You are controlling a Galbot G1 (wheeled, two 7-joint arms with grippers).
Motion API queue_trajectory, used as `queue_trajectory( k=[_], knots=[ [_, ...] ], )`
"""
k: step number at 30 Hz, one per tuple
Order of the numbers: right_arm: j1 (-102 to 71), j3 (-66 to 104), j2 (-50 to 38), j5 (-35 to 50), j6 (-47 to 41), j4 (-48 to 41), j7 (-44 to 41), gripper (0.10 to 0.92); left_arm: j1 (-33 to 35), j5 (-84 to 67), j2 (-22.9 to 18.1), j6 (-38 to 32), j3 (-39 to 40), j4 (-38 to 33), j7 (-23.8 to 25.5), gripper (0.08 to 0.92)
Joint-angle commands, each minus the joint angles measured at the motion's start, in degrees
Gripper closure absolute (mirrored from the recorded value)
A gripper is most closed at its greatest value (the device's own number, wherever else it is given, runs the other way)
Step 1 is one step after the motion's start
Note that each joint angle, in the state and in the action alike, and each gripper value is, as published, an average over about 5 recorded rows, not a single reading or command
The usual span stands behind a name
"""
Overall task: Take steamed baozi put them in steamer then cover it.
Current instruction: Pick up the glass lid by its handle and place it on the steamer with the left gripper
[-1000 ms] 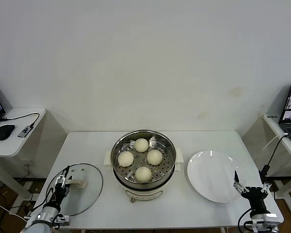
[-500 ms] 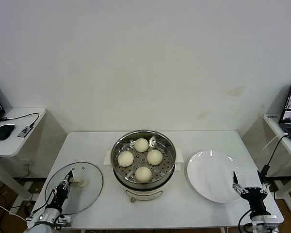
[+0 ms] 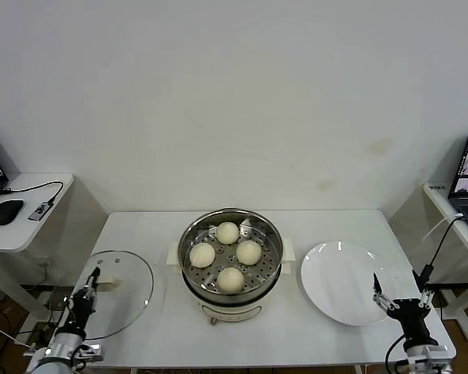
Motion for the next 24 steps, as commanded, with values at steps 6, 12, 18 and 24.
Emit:
queue_trajectory(
  k=[6,12,18,24],
  knots=[
    [-1.56,-0.73,0.57,0.78,0.01,2.8,-0.38,0.203,8.54,-12.99,7.48,12.91,-11.23,-27.68,14.35,0.862],
    [-1.46,-2.67,1.28,-1.89,0.57,2.14,-0.37,0.203,5.4,-16.18,13.43,21.42,1.32,-33.92,15.46,0.862],
    [-1.19,-5.15,3.71,-6.14,0.57,1.69,0.01,0.203,-7.1,-15.66,17.92,26.22,20.3,-33.93,15.73,0.862],
    [-0.96,-6.54,5.44,-9.84,0.63,1.04,0.67,0.203,-19.21,-11.21,15.83,30.07,32.67,-31.76,19.63,0.862]
  ],
)
